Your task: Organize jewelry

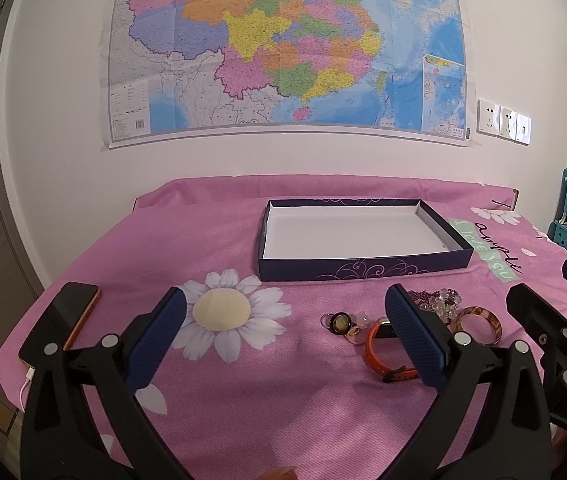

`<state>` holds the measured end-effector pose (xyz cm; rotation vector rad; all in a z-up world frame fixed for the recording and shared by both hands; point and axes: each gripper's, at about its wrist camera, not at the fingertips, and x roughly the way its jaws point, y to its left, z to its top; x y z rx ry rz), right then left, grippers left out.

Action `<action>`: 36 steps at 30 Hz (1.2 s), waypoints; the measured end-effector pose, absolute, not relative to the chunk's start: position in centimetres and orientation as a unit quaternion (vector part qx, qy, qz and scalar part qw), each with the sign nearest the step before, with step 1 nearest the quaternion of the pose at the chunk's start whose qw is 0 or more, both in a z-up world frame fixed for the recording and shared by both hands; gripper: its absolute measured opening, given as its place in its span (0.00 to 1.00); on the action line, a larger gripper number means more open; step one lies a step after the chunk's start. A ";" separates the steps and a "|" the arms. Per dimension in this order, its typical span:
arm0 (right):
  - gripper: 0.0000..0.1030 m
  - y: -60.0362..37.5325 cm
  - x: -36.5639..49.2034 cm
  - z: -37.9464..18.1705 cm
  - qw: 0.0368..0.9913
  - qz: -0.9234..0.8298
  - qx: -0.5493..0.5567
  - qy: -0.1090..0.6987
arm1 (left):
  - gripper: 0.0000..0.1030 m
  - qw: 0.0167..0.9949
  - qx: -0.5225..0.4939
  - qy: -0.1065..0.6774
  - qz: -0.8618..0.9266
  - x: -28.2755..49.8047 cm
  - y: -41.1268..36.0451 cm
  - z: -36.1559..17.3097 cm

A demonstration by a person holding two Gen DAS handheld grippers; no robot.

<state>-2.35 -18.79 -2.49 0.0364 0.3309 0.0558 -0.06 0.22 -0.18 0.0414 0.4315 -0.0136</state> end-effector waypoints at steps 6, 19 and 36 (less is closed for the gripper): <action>0.94 -18.9 -2.4 -2.4 0.986 0.028 0.019 0.164 | 0.95 0.977 0.020 0.213 -0.008 -0.1 0.2 -0.1; 0.94 -18.7 -2.5 -2.3 0.986 0.029 0.018 0.161 | 0.95 0.977 0.021 0.210 -0.007 -0.3 0.1 0.4; 0.94 -18.8 -2.5 -2.3 0.987 0.028 0.019 0.159 | 0.95 0.978 0.021 0.210 -0.007 -0.3 0.1 0.3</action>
